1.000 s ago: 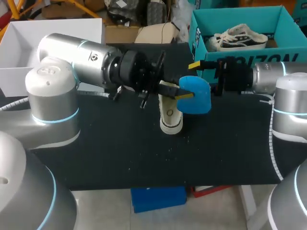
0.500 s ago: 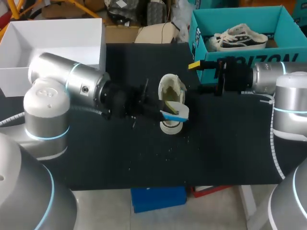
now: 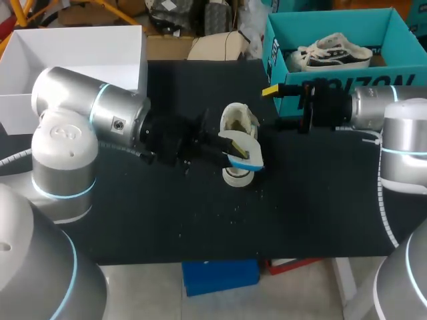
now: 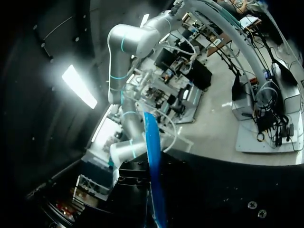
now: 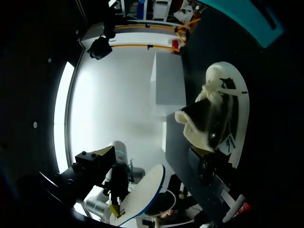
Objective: Take the shoe out of the shoebox, open the shoe tongue, remove and reinsert the insole, then place the shoe into the shoebox
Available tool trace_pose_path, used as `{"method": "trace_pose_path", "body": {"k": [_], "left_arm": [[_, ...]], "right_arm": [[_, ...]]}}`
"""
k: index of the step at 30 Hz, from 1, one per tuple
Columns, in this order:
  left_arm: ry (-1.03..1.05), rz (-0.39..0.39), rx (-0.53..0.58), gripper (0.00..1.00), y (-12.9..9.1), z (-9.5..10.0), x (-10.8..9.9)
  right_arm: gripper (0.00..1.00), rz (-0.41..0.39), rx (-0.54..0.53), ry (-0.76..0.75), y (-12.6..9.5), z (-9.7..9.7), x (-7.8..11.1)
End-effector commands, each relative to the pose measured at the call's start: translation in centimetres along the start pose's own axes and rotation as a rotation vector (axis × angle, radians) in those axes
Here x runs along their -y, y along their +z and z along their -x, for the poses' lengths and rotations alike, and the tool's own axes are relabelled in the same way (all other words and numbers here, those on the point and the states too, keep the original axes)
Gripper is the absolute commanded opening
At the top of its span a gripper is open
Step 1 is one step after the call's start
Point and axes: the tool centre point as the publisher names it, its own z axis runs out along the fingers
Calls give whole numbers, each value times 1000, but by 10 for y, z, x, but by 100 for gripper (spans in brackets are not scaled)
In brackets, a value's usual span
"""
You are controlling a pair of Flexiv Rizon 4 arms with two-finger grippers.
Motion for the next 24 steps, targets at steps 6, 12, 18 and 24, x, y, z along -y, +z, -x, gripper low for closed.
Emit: {"method": "trace_pose_path", "body": {"k": [6, 12, 18, 24], "left_arm": [[290, 3, 93, 0, 6, -21, -5], [433, 40, 141, 0, 2, -37, -36], [555, 18, 146, 0, -2, -43, -75], [626, 19, 146, 0, -11, -45, -111]], "right_arm": [[100, 2, 0, 0, 1, 1, 0], [100, 2, 0, 0, 1, 1, 0], [100, 2, 0, 0, 1, 1, 0], [100, 2, 0, 0, 1, 1, 0]]}}
